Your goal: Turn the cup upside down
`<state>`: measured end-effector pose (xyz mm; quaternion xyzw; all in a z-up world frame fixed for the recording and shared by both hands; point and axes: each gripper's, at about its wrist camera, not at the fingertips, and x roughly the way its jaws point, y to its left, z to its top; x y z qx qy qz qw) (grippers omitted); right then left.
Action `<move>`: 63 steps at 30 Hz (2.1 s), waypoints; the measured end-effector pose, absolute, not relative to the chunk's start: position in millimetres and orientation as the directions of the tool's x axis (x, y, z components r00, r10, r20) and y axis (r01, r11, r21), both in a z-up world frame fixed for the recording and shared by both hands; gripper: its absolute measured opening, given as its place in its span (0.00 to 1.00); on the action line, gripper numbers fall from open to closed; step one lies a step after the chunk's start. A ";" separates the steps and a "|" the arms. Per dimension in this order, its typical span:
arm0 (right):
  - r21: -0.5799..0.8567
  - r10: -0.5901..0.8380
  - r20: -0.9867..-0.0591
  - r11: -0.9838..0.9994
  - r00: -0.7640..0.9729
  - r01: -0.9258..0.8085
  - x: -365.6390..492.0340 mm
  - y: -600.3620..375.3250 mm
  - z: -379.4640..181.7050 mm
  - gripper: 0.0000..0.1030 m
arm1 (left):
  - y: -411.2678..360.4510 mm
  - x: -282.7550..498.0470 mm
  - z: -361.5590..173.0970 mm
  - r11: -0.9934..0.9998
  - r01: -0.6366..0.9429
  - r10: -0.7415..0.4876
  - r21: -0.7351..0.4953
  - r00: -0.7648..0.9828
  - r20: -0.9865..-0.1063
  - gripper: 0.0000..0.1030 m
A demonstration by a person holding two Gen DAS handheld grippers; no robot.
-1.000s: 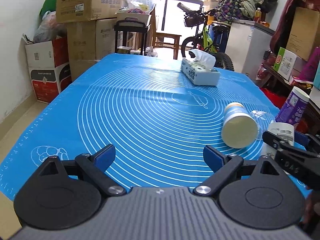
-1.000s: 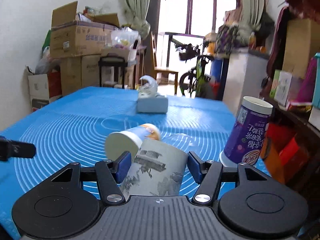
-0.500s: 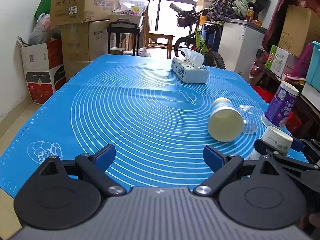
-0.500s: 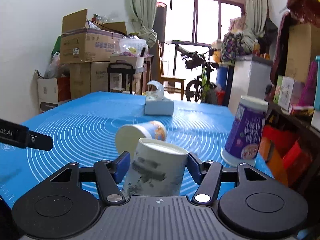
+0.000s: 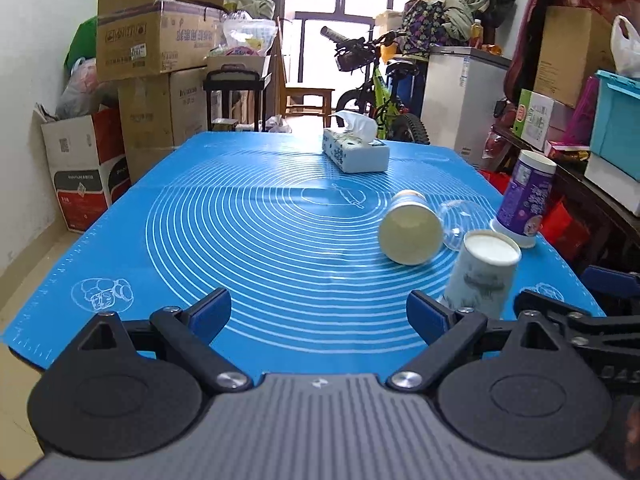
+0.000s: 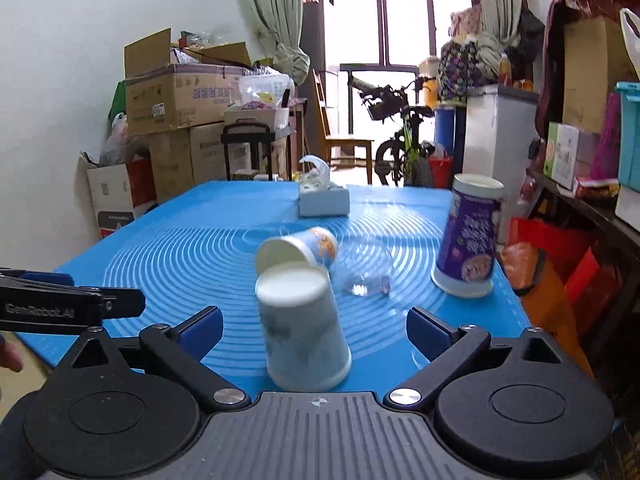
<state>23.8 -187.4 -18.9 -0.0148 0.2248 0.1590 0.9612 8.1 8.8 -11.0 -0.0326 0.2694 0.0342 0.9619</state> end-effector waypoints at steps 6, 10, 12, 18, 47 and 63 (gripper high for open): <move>0.047 0.284 -0.464 0.954 0.839 -0.297 -4.8 -204.7 -20.1 0.95 | 0.1 -12.5 -14.1 0.997 -0.059 0.024 -0.053 0.864 -0.503 0.91; 0.038 0.271 -0.478 0.957 0.835 -0.289 -17.7 -211.5 -23.0 0.95 | -5.2 -23.2 -14.0 0.998 -0.044 0.014 -0.049 0.870 -0.493 0.91; 0.036 0.269 -0.483 0.957 0.833 -0.287 -22.0 -213.0 -23.1 0.95 | -7.0 -27.0 -13.8 0.998 -0.042 0.015 -0.045 0.871 -0.490 0.91; 0.026 0.265 -0.489 0.957 0.831 -0.290 -32.2 -213.8 -23.4 0.95 | -12.4 -35.3 -17.3 0.999 -0.029 0.011 -0.028 0.866 -0.501 0.91; 0.002 0.270 -0.493 0.951 0.827 -0.309 -43.2 -208.3 -22.1 0.95 | -4.3 -39.3 -18.8 0.998 -0.050 0.025 -0.035 0.860 -0.510 0.91; 0.007 0.271 -0.497 0.951 0.824 -0.309 -42.2 -209.1 -24.8 0.95 | -4.0 -39.0 -21.5 0.998 -0.051 0.027 -0.032 0.857 -0.514 0.91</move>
